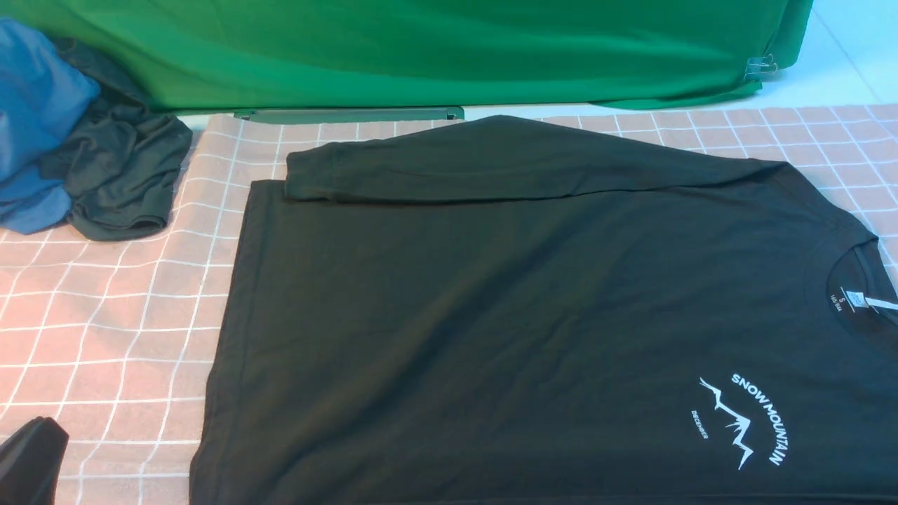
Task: Fold a long-sleeved shirt over a pink coffee tablecloth.
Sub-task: 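Grasp the left edge of the dark T-shirt lying flat on the table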
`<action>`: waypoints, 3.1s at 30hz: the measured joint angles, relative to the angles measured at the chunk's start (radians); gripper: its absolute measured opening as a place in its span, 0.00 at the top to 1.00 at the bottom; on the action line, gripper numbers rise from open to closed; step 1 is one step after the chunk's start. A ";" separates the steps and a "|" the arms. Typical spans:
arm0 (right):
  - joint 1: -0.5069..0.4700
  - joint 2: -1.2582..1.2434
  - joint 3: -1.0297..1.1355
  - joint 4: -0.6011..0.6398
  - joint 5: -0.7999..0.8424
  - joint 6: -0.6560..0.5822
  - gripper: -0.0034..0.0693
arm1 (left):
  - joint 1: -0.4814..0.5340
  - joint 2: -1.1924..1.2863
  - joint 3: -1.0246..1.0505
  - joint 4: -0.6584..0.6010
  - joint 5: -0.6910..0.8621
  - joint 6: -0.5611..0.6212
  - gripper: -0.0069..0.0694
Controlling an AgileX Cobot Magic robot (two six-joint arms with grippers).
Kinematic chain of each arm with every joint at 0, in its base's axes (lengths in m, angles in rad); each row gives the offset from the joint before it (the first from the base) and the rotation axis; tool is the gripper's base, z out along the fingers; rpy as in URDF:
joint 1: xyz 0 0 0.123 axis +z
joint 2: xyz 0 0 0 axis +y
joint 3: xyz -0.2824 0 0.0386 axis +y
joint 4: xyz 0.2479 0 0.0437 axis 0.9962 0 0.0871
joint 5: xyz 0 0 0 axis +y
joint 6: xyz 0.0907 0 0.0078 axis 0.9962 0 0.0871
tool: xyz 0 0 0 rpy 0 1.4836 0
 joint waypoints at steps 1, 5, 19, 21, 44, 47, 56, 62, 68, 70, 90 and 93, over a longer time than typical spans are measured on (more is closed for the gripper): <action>0.000 0.000 0.000 0.000 0.000 0.000 0.63 | 0.000 0.000 0.000 0.000 0.000 0.000 0.89; 0.000 0.000 0.000 0.000 0.000 0.000 0.63 | 0.000 0.000 0.000 0.000 0.000 0.000 0.89; 0.000 0.000 0.000 0.000 0.000 0.000 0.62 | 0.000 0.000 0.000 0.000 0.000 0.000 0.89; 0.000 0.000 0.000 0.000 0.000 0.000 0.62 | 0.000 0.000 0.000 0.000 0.000 0.000 0.89; 0.000 0.000 0.000 0.201 -0.294 0.370 0.62 | 0.000 0.000 0.000 -0.232 -0.354 -0.106 0.89; 0.000 0.000 0.000 0.214 -0.363 0.507 0.62 | 0.000 0.000 0.000 -0.244 -0.403 -0.111 0.89; 0.000 0.000 0.000 0.222 -0.391 0.579 0.63 | 0.000 0.000 0.000 -0.246 -0.533 -0.153 0.89; 0.000 0.001 -0.018 0.224 -0.584 0.632 0.64 | 0.000 0.026 -0.077 -0.214 -0.720 -0.255 0.89; 0.002 0.186 -0.369 0.170 -0.230 0.510 0.87 | 0.000 0.305 -0.486 -0.107 -0.048 -0.268 0.89; 0.006 0.294 -0.487 0.162 -0.073 0.382 0.90 | 0.000 0.441 -0.607 -0.126 0.216 -0.253 0.89; 0.023 0.913 -0.749 0.408 0.491 -0.135 0.90 | -0.577 1.082 -0.542 -0.068 0.694 -0.274 0.89; 0.023 0.913 -0.737 0.429 0.460 -0.145 0.90 | -0.632 1.133 -0.539 -0.032 0.648 -0.324 0.89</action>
